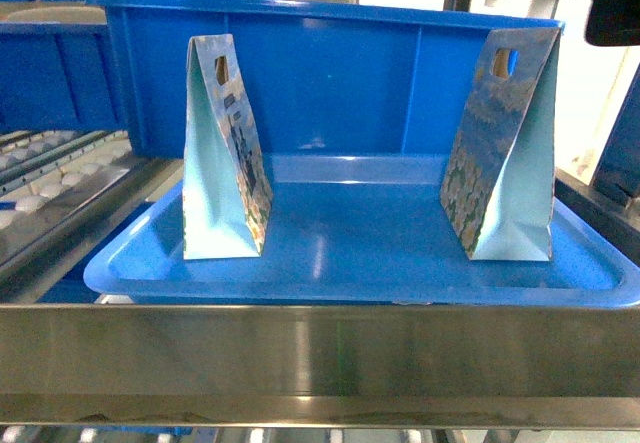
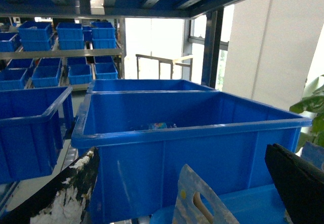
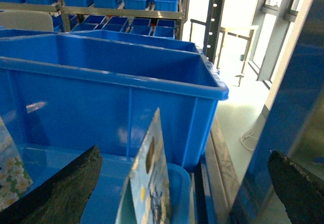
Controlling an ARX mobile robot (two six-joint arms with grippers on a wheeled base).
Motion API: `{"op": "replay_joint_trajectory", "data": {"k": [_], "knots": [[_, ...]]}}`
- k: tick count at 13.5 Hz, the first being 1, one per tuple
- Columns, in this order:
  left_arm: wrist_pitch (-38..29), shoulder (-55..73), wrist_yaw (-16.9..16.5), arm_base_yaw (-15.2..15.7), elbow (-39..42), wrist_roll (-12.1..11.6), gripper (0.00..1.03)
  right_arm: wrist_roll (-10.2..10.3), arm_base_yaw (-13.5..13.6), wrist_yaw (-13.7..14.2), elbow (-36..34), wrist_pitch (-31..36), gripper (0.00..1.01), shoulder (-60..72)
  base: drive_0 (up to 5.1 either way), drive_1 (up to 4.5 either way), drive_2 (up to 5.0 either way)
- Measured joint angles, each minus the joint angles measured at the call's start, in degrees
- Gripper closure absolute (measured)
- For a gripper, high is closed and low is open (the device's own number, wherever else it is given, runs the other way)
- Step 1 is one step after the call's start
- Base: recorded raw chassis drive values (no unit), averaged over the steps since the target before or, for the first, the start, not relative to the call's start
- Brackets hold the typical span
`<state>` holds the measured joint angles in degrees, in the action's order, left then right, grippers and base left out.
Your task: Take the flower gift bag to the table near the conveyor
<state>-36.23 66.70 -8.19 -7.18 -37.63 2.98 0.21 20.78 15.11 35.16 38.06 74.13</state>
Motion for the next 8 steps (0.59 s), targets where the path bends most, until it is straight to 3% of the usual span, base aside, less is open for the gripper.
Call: {"op": "replay_joint_trajectory", "data": {"k": [5, 8], "knots": [[0.0, 0.0, 0.0, 0.0, 0.0, 0.0, 0.05, 0.2, 1.7, 1.0, 12.5, -7.2, 0.03, 12.8, 0.0, 0.00, 0.0], [0.0, 0.0, 0.0, 0.0, 0.0, 0.0, 0.05, 0.5, -0.4, 2.3, 16.3, -10.6, 0.03, 15.9, 0.0, 0.00, 0.0]]}}
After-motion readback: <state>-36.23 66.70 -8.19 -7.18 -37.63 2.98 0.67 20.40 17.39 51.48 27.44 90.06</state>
